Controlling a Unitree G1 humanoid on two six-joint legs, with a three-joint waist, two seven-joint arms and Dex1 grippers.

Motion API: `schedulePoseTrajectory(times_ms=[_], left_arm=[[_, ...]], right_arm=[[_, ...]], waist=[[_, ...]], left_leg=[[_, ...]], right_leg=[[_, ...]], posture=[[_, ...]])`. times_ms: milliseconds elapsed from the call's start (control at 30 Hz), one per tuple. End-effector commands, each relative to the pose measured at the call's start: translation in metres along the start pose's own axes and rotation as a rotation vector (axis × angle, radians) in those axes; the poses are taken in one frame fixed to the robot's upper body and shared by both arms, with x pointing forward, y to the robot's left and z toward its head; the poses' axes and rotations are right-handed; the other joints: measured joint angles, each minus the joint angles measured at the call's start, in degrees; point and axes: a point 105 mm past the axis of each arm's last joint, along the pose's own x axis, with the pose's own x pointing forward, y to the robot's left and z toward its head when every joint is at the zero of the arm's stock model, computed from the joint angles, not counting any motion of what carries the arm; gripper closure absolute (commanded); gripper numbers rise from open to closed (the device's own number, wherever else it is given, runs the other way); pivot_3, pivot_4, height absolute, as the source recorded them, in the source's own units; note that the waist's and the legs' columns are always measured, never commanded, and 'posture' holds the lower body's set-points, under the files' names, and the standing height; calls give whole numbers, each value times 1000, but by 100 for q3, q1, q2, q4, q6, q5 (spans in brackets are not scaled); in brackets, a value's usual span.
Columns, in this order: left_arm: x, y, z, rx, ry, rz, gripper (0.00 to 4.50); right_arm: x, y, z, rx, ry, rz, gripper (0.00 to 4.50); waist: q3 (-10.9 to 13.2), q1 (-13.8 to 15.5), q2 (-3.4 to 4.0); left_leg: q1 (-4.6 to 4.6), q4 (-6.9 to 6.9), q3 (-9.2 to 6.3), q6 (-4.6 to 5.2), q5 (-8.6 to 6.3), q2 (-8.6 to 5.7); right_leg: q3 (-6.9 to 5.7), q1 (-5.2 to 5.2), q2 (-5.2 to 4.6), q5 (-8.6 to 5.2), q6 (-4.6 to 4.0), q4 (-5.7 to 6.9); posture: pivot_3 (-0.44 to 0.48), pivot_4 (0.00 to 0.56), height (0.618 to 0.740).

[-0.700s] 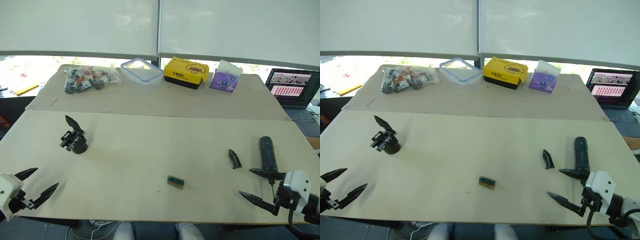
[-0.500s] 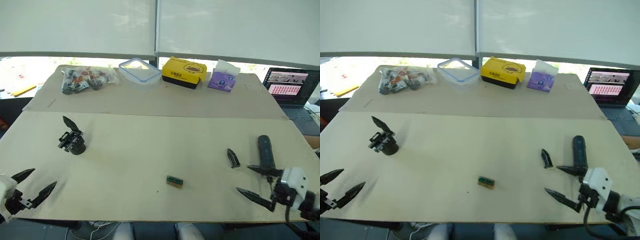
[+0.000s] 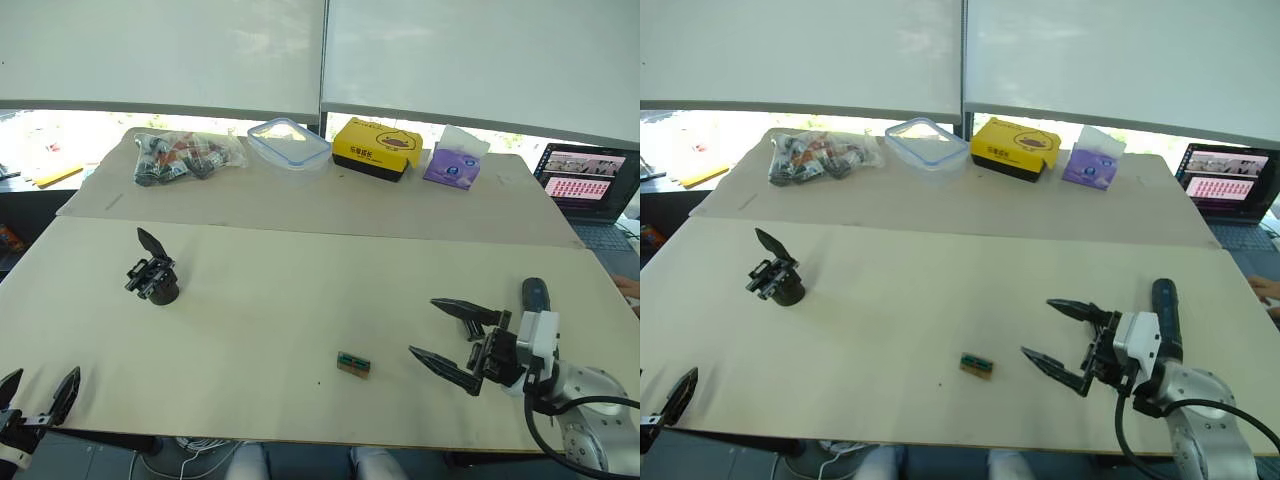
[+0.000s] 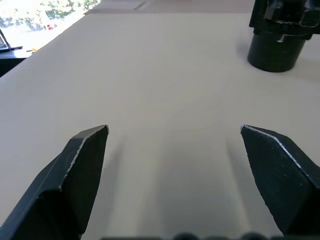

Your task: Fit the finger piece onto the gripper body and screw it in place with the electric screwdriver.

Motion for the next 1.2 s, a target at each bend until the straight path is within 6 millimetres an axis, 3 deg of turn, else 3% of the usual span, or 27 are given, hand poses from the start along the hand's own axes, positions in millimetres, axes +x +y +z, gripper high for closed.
schedulePoseTrajectory(times_ms=[33,600,833,933,1033,1200], left_arm=[[21,-19,12,29,-14,-77,0],[115,-80,8,32,90,-221,0],[133,-89,2,52,104,-231,0],[136,-91,3,42,83,-243,855],[136,-103,11,30,15,-304,2171],[137,-123,30,49,-103,-373,2218]], right_arm=[[3,2,8,-27,-27,20,29],[16,-5,16,-22,-74,-38,29],[16,-5,18,-32,-70,-46,29],[16,-6,18,-34,-67,-49,0],[16,-5,17,-32,-63,-50,0],[12,-2,11,-29,-37,-41,0]], waist=[[-2,-2,-1],[-4,5,-1],[-17,89,24],[-19,102,28],[-23,112,35],[-23,200,34]], left_leg=[[0,0,0,0,0,0],[-2,-2,-2,3,2,0],[-3,-2,-6,4,3,0],[-3,-1,-5,4,3,0],[-3,-1,-6,3,3,0],[-7,-1,-5,4,3,-1]], right_leg=[[0,0,0,0,0,0],[-4,4,7,3,9,37],[-4,2,12,0,14,62],[-4,3,12,0,14,61],[-4,3,12,0,14,61],[-4,3,10,0,14,54]], posture=[[0,150,740],[0,150,740],[0,150,740],[0,150,740],[0,150,740],[0,150,740]])
